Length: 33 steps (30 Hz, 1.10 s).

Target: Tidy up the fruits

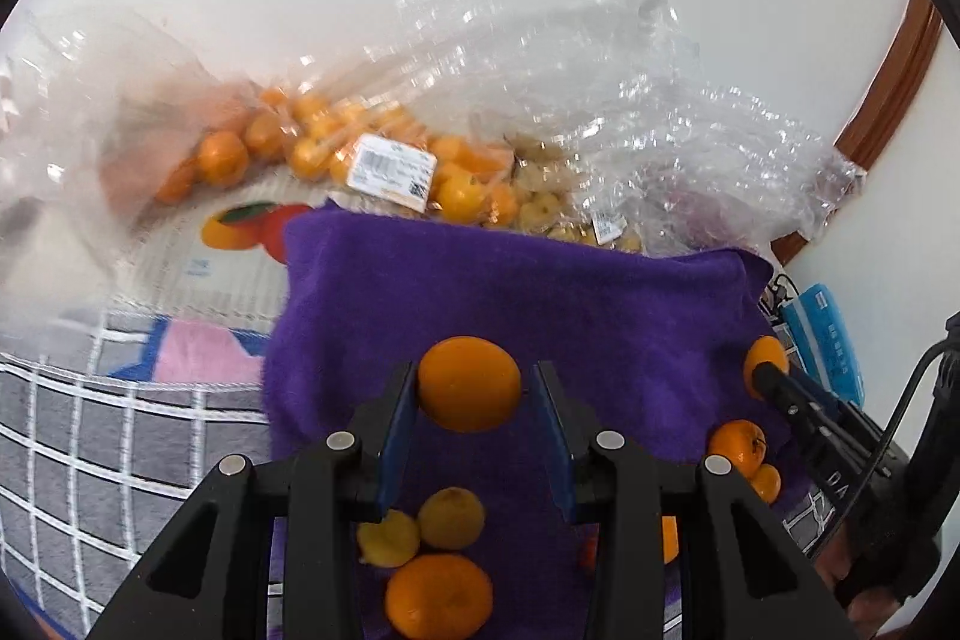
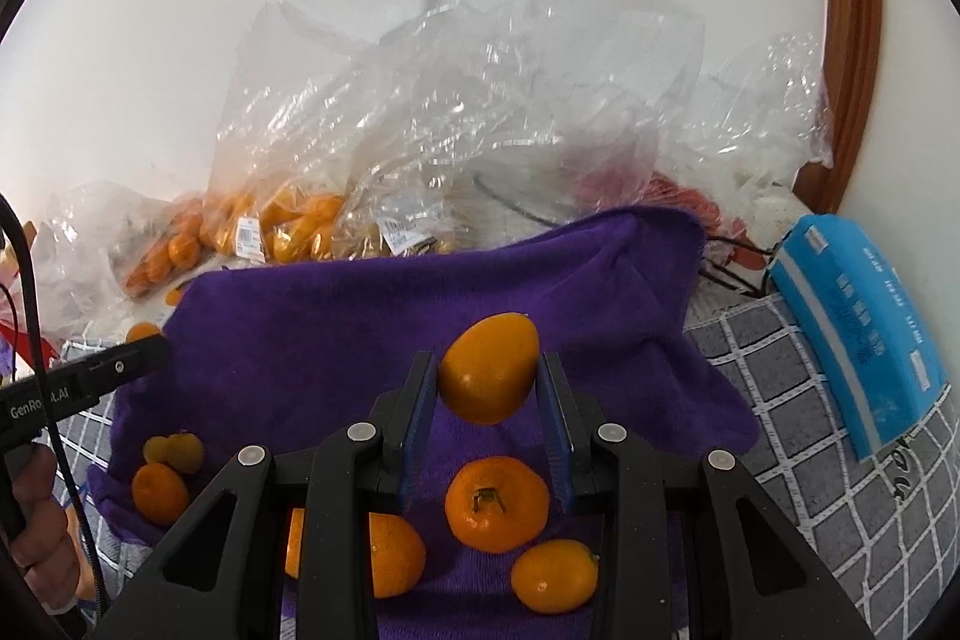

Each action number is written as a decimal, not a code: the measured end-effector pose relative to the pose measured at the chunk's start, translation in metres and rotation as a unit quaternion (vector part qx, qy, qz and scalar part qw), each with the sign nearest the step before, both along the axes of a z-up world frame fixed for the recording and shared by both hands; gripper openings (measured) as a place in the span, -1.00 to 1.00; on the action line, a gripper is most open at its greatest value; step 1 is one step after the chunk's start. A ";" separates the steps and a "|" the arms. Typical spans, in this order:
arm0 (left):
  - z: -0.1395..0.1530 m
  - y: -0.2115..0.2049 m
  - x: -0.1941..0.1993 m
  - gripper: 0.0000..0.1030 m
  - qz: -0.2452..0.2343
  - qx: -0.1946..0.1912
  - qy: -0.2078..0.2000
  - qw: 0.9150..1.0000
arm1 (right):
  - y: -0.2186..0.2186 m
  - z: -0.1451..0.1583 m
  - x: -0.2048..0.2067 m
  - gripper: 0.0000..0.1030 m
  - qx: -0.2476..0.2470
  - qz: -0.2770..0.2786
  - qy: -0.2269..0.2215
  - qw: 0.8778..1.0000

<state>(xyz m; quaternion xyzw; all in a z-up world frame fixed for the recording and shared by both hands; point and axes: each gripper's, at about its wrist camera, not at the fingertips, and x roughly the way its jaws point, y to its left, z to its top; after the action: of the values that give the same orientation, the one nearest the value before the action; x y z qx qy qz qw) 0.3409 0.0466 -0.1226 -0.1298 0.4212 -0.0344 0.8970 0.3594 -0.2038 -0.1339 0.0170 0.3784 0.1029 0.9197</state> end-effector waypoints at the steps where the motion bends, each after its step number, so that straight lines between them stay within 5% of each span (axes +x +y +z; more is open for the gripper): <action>1: -0.004 -0.002 0.003 -0.30 -0.002 -0.002 0.004 1.000 | 0.001 -0.005 0.003 -0.35 0.000 0.001 0.005 1.000; 21: -0.041 -0.020 0.014 -0.29 -0.027 0.011 0.048 0.998 | 0.011 -0.040 0.016 -0.34 -0.015 0.009 0.035 0.999; 33: -0.017 -0.019 -0.020 -0.09 -0.010 0.015 0.045 0.999 | 0.008 -0.007 -0.010 -0.17 -0.031 0.005 0.020 0.999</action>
<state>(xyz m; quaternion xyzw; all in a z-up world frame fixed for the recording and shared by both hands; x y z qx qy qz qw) 0.3205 0.0277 -0.1393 -0.1134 0.4627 -0.0316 0.8787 0.3494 -0.1957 -0.1413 -0.0116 0.4000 0.0955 0.9115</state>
